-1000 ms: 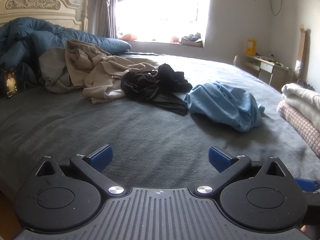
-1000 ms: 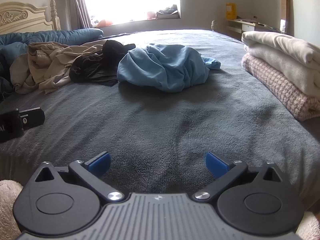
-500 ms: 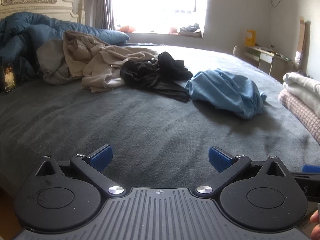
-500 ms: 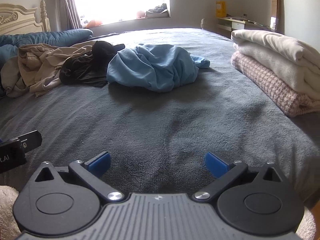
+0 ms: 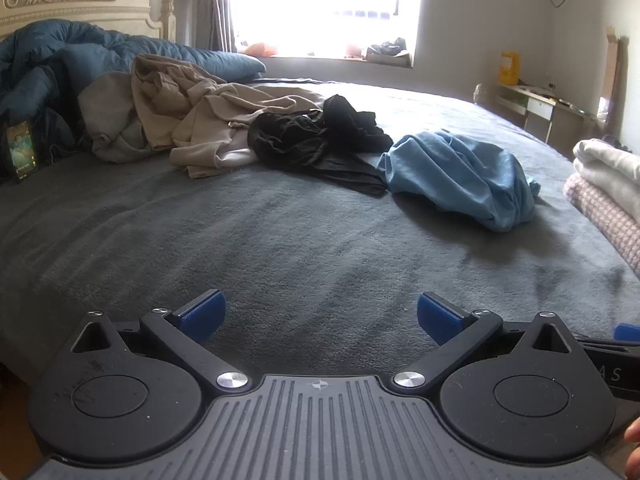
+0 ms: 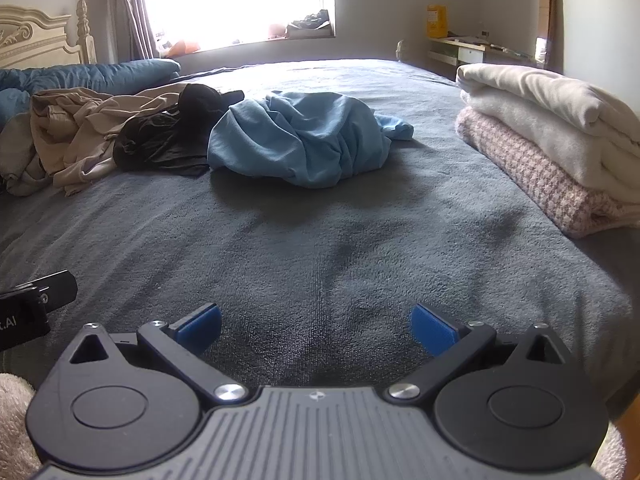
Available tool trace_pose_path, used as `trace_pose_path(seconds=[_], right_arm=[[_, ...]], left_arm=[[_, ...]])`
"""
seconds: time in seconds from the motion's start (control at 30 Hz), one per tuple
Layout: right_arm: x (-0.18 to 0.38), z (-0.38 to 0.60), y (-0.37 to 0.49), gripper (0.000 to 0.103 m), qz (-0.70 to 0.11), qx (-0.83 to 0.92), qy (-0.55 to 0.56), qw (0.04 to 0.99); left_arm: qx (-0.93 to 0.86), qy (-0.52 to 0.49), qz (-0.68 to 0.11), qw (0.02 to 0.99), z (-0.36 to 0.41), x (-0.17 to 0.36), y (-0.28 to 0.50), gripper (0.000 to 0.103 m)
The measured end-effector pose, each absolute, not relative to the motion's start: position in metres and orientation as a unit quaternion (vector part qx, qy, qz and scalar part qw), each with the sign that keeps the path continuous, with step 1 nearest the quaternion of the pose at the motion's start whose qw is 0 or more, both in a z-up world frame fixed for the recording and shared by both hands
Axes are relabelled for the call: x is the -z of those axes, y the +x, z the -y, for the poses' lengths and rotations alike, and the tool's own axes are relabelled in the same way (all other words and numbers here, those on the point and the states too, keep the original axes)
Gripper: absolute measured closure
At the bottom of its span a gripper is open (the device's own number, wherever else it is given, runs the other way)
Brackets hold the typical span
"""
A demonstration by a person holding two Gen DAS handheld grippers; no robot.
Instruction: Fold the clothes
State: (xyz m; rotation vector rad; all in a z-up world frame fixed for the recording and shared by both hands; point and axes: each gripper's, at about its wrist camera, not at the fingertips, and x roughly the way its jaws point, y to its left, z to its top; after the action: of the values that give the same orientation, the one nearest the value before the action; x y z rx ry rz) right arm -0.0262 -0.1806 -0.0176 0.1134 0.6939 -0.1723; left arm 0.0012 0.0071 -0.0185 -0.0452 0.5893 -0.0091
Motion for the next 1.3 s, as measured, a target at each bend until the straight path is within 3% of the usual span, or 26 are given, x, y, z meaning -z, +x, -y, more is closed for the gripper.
trace_pose_path(seconds=[1.3], right_arm=[[0.011,0.17,-0.026,0.0,-0.333,0.078,0.042,0.939]], left_arm=[[0.021,-0.022,-0.294,0.955,-0.005,0.017,0.0,0.0]])
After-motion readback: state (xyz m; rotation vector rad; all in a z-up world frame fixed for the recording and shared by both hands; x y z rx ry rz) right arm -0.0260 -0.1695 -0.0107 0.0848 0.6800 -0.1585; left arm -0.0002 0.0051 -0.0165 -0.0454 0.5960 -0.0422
